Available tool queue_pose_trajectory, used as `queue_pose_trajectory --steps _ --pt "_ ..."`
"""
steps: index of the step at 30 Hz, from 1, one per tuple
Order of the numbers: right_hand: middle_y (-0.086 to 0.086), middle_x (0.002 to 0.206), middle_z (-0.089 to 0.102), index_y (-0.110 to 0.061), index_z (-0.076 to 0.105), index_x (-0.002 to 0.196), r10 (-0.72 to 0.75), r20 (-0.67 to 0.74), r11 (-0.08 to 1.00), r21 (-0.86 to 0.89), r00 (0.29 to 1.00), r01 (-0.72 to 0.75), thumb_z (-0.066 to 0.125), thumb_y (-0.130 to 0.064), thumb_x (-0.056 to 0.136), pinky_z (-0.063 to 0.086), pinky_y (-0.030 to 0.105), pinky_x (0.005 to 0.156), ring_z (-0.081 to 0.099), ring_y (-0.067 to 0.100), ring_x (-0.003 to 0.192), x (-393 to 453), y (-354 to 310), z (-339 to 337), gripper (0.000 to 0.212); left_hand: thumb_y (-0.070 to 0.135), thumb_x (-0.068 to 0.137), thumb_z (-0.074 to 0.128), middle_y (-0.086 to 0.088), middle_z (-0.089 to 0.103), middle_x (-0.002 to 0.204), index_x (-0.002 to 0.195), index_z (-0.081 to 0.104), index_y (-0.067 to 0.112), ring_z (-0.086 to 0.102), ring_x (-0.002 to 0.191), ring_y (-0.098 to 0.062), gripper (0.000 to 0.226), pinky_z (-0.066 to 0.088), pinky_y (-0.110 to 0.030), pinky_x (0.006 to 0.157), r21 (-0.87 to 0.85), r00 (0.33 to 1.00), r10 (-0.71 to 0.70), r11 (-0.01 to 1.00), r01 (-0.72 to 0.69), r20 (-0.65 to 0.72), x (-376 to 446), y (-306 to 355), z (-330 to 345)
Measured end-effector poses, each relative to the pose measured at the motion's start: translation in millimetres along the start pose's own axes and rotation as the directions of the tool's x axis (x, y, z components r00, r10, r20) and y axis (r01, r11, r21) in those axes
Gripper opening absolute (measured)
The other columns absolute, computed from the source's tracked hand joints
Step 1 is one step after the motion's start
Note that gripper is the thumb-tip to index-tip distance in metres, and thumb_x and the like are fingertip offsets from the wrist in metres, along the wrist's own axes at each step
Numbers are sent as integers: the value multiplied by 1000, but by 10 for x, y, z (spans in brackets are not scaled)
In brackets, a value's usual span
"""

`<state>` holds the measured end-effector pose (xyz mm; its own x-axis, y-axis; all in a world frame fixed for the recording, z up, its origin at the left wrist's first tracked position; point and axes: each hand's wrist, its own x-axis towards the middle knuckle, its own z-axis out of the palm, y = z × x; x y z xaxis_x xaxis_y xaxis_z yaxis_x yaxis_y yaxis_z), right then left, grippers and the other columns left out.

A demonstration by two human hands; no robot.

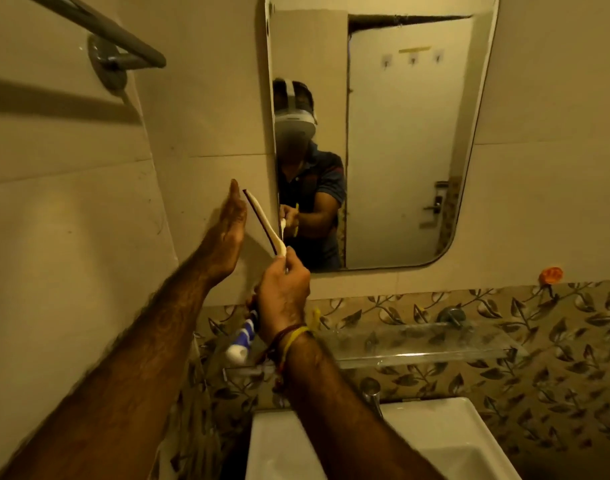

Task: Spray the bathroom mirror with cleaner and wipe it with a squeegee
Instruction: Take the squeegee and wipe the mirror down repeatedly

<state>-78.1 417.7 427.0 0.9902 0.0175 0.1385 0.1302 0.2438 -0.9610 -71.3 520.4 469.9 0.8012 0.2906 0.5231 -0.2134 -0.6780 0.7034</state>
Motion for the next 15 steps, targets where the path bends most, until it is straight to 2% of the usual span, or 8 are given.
queue_pose_trajectory --steps 2,4,6,7,9,10,13,15 --pt "10 106 66 -28 49 140 -109 85 994 -22 990 111 42 -28 101 55 51 89 65 32 98 19 -69 -195 40 70 91 12 6 4 168 155 -3 48 16 153 -22 70 13 -34 116 -57 992 -2 998 -6 -128 33 -10 -26" --pt "-6 97 68 -32 47 141 -296 163 952 -29 941 304 44 -30 101 60 36 78 65 9 82 20 -249 -385 40 72 91 13 -1 13 168 156 -1 48 21 152 -28 71 16 -47 123 -71 984 0 997 -13 -179 54 27 -24" --pt "-20 85 65 -30 47 142 -466 155 874 -69 871 480 45 -29 101 56 16 68 64 -6 78 125 -512 -512 41 69 94 14 7 7 168 157 1 44 8 155 -17 69 13 -52 125 -57 983 33 997 -44 -178 121 135 14" --pt "-20 85 64 -29 46 143 -529 137 834 -100 838 543 45 -29 102 55 13 67 63 -9 80 206 -666 -543 42 66 97 15 13 2 168 157 0 44 2 154 -10 66 9 -51 126 -34 982 64 997 -71 -178 158 216 43" --pt "-6 97 68 -28 42 146 -635 119 735 -212 763 644 42 -29 102 59 21 71 64 -1 81 405 -1013 -581 44 58 103 16 16 -3 167 157 -2 45 -2 154 -8 58 7 -51 126 -12 975 114 993 -119 -190 270 421 95" --pt "1 96 69 -28 41 147 -682 120 674 -282 722 683 41 -29 103 61 25 67 63 2 74 514 -1192 -585 44 54 105 17 15 -3 167 156 -3 44 -2 154 -11 56 7 -52 125 -2 969 132 991 -135 -211 348 534 107" --pt "-2 72 62 -30 35 148 -784 150 487 -452 602 748 40 -29 103 55 22 48 57 4 54 858 -1675 -526 45 50 106 19 9 -5 168 157 -4 41 -6 154 -15 57 4 -52 125 24 963 149 989 -148 -226 622 804 116" --pt "-5 73 59 -27 33 150 -813 176 391 -541 555 744 39 -30 103 46 21 45 51 2 53 1068 -1955 -475 48 52 106 19 7 -6 168 157 -5 38 -9 154 -17 59 3 -51 125 71 964 163 986 -151 -211 751 923 145"
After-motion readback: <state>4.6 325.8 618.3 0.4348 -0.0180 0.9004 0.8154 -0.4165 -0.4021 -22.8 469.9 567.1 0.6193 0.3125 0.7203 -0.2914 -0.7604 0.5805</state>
